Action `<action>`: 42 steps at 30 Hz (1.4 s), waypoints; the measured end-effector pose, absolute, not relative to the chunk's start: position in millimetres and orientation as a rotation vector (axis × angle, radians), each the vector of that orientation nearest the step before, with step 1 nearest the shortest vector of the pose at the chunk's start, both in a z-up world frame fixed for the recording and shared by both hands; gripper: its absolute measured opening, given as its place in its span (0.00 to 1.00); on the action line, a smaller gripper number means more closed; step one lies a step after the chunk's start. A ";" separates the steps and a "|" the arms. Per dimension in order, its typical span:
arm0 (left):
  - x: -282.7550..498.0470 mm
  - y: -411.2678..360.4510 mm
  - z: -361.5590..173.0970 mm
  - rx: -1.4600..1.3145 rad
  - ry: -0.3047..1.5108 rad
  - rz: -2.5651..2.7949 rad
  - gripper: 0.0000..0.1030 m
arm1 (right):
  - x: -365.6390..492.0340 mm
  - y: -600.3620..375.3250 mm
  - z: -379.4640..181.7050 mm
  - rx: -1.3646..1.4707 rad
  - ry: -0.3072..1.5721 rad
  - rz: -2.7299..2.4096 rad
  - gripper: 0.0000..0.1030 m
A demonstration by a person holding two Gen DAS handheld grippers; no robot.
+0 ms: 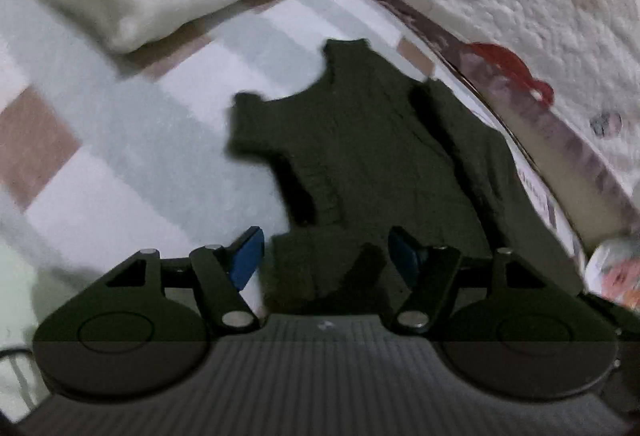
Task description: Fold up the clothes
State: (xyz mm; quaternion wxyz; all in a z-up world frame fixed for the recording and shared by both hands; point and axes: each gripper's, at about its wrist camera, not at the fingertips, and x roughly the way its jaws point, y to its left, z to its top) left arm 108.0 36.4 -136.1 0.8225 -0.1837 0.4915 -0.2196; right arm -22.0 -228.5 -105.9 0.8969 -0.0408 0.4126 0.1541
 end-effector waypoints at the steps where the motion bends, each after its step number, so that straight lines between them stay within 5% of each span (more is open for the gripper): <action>1: 109.6 34.7 -137.1 -0.400 1.045 -0.474 0.68 | -21.3 -222.3 -106.8 -0.115 0.855 0.328 0.55; 8: 123.3 29.4 -143.4 -0.447 1.012 -0.518 0.68 | -13.8 -187.9 -109.8 -0.283 0.880 0.407 0.37; 13: 139.2 25.5 -142.0 -0.450 0.977 -0.489 0.64 | -6.5 -177.9 -131.7 -0.289 0.940 0.477 0.33; 15: 145.1 17.6 -141.0 -0.410 0.973 -0.506 0.53 | -5.9 -183.9 -132.9 -0.237 0.926 0.484 0.34; 19: 145.9 -5.5 -136.2 -0.192 0.951 -0.539 0.48 | -6.5 -205.9 -128.1 -0.110 0.905 0.445 0.28; 21: 144.0 -9.9 -135.7 -0.145 0.944 -0.533 0.18 | -13.5 -229.1 -117.9 -0.070 0.856 0.313 0.28; 23: 143.3 -11.7 -135.0 -0.142 0.940 -0.538 0.11 | -22.0 -260.1 -107.5 0.005 0.814 0.208 0.28; 33: 99.3 -66.1 -50.2 -0.197 0.737 -0.702 0.07 | -87.3 -374.8 -76.8 0.240 0.657 -0.184 0.31; 37: 45.8 -119.3 -18.8 -0.127 0.662 -0.891 0.07 | -100.7 -367.3 -88.1 0.130 0.682 -0.245 0.31; 42: 6.5 -186.9 -53.5 0.055 0.893 -0.975 0.10 | -115.2 -374.2 -111.9 0.296 0.710 -0.216 0.31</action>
